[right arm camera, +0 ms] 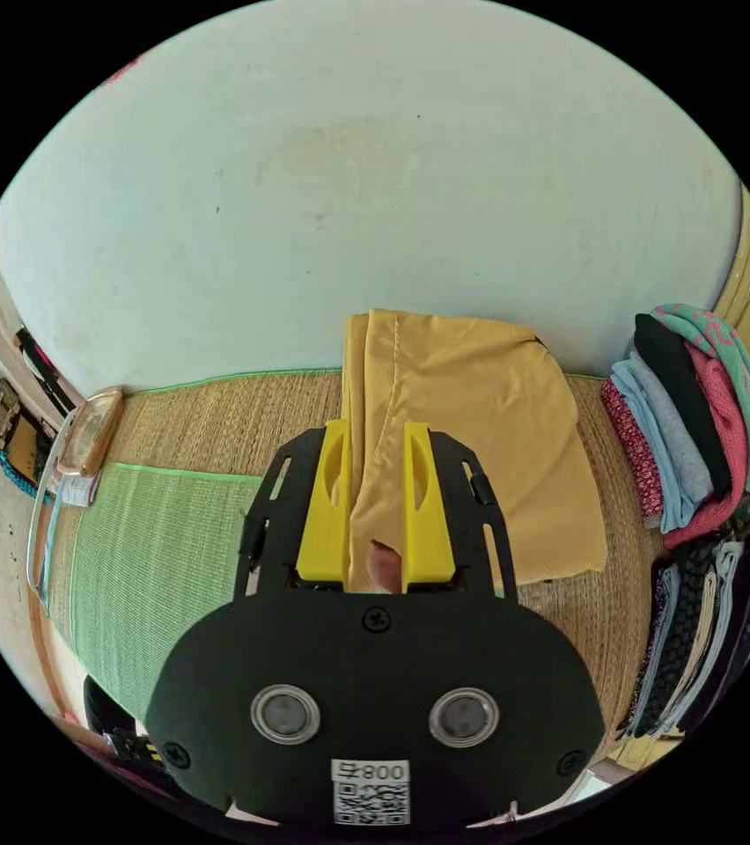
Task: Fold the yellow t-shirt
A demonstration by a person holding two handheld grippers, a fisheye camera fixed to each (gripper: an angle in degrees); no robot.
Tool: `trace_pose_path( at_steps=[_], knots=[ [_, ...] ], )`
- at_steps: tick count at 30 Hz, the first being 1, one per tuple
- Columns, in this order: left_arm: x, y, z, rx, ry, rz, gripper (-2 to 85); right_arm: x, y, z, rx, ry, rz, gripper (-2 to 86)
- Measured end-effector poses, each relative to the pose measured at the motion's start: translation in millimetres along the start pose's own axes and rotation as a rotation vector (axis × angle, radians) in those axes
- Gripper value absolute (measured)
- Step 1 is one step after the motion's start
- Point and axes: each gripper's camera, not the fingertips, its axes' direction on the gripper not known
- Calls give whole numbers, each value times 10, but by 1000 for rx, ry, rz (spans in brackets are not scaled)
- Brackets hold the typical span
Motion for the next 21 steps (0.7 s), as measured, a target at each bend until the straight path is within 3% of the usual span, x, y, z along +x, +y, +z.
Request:
trace_pose_path(
  at_steps=[12,21],
  knots=[
    [-577,506,15,29,109,-20,8,226,-599,456,-24,48,69,74],
    [-1075,927,24,53,200,-61,2,499,-382,-101,87,-56,151,11]
  ],
)
